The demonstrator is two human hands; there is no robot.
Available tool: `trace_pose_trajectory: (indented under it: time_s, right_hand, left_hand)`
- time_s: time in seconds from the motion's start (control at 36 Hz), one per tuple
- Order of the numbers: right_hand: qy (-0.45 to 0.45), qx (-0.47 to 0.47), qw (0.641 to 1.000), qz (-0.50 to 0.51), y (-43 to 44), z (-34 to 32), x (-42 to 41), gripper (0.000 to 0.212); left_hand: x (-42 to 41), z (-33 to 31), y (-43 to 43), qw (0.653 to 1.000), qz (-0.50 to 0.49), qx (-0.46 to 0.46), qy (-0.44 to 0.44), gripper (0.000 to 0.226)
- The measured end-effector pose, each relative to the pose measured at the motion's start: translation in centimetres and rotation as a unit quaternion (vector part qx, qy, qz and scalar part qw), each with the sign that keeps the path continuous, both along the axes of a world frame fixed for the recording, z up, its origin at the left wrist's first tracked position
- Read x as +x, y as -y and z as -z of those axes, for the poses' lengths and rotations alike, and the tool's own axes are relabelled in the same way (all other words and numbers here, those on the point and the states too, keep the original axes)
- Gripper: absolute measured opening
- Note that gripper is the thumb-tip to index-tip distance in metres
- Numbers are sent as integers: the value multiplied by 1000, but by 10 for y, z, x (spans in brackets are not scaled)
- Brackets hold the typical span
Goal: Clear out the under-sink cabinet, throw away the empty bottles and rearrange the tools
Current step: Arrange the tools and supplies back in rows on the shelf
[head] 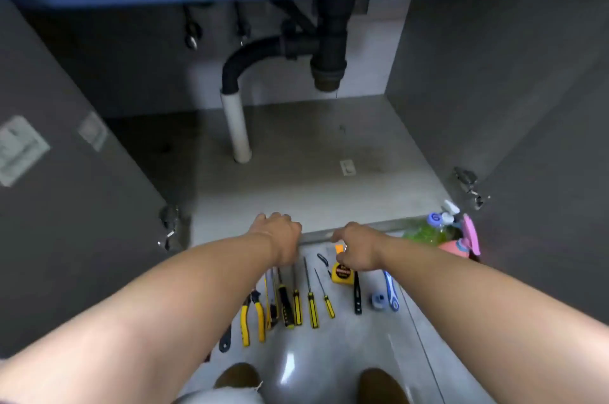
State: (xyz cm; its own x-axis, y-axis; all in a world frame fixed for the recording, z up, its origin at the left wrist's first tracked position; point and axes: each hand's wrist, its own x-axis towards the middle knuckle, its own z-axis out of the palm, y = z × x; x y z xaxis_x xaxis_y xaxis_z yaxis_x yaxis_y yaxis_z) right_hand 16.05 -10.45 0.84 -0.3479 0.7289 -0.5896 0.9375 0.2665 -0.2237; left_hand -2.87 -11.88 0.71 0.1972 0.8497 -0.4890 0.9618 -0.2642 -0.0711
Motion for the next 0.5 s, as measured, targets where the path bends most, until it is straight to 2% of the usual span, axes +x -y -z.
trace_pose_trajectory:
  time_s: [0.14, 0.33, 0.5]
  right_hand:
    - [-36, 51, 998, 3, 26, -77, 5, 48]
    - [-87, 113, 990, 2, 75, -169, -4, 42]
    - [-172, 139, 975, -24, 111, -198, -25, 32]
  left_hand:
    - [20, -82, 16, 997, -43, 64, 25, 42]
    - [14, -183, 77, 979, -107, 161, 61, 29]
    - [-11, -214, 133, 971, -159, 160, 78, 30]
